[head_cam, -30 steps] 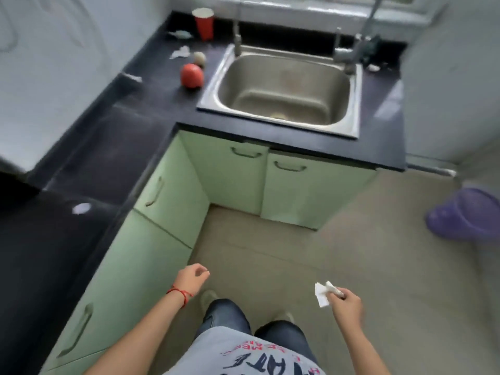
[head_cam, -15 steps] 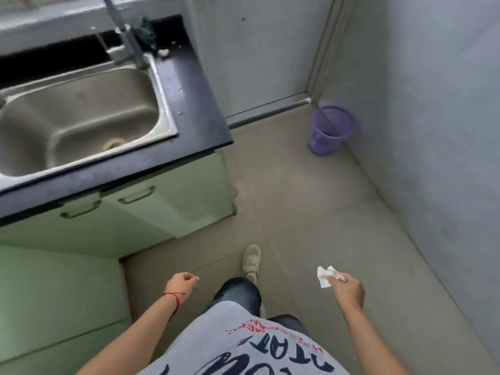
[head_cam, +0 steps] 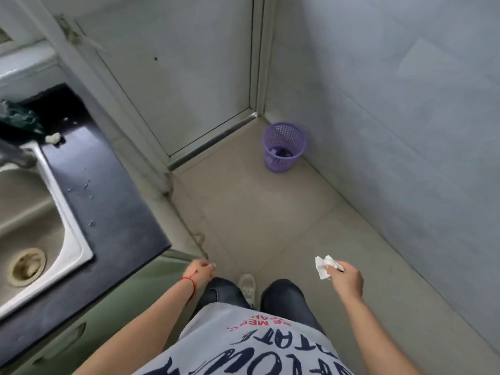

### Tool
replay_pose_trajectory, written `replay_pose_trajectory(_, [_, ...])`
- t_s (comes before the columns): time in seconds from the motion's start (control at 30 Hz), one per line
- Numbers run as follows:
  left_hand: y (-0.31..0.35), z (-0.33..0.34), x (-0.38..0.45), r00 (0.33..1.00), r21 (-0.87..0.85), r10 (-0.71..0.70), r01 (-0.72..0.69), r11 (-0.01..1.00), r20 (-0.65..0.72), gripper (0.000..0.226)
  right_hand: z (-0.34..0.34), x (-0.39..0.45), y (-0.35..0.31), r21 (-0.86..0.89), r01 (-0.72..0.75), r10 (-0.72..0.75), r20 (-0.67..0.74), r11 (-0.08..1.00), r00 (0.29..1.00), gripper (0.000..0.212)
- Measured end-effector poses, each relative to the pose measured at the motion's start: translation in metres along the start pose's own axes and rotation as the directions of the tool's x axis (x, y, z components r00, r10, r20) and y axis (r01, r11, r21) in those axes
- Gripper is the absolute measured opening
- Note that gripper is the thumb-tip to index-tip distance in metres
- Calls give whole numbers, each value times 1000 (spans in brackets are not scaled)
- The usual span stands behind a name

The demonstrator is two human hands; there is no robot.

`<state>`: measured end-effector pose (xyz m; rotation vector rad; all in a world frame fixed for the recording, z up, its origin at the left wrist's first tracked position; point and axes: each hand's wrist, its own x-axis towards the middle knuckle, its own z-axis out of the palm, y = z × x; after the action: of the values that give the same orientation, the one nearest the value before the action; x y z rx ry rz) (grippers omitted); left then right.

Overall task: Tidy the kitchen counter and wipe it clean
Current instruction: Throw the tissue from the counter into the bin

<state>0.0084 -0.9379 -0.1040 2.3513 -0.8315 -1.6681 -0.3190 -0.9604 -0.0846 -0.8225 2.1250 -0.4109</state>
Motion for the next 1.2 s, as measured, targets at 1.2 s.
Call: replay_pose_trajectory(1.2, [354,-122,260,987,-2,-143,143,990,-73,29,60,369,-410,105,-128,114,136,986,984,6])
